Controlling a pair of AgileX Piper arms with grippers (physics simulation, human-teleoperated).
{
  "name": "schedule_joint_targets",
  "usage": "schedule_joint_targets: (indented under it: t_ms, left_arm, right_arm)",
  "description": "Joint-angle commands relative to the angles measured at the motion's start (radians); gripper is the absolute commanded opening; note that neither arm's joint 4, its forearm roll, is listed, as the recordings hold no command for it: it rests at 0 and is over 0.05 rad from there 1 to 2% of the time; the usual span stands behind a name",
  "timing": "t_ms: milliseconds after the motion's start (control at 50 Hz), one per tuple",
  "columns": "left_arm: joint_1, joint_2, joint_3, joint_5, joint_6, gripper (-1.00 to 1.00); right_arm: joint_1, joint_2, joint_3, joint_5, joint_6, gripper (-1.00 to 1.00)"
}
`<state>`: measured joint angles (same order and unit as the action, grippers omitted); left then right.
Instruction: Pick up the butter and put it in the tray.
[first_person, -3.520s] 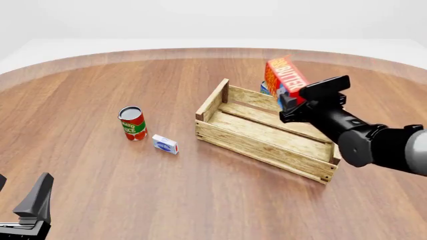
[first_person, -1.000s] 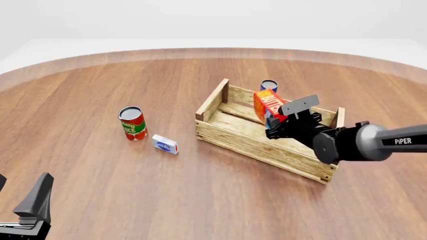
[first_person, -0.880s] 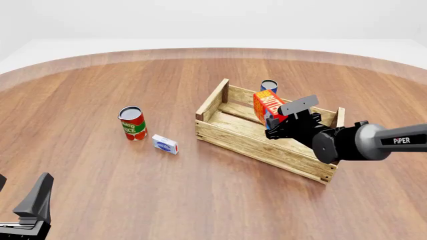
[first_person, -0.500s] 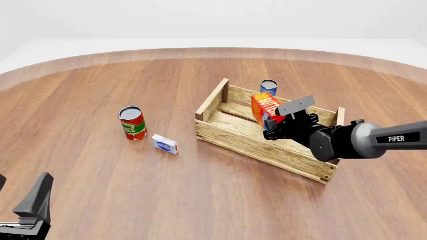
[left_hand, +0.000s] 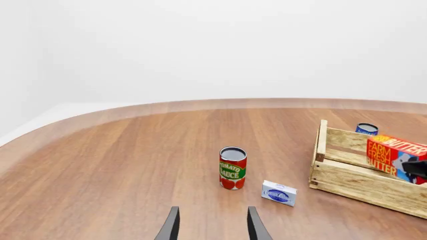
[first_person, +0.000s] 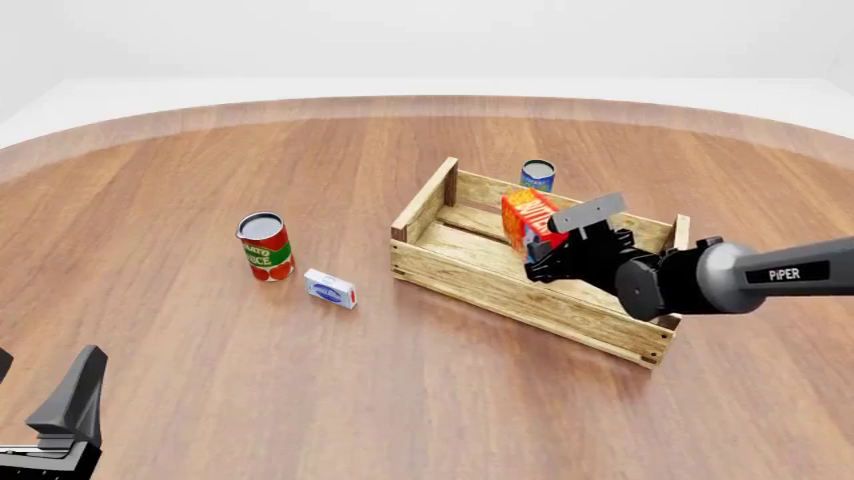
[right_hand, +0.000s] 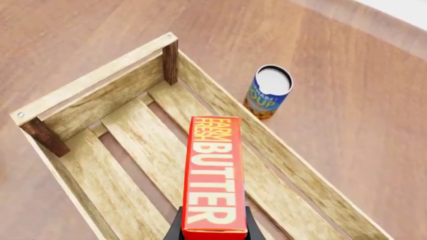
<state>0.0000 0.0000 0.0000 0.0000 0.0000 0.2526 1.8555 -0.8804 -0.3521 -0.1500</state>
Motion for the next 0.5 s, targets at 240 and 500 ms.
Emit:
schedule_joint_targets:
  t_ms: [240,500]
  left_arm:
    - [0.0,0.0,0.0,0.0,0.0,1.0]
    - [0.0,0.0,0.0,0.0,0.0,1.0]
  right_arm:
    - [0.003,0.004,-0.032,0.023,0.022,-1.0]
    - [0.003,0.012,-0.042,0.035,0.041,1.0]
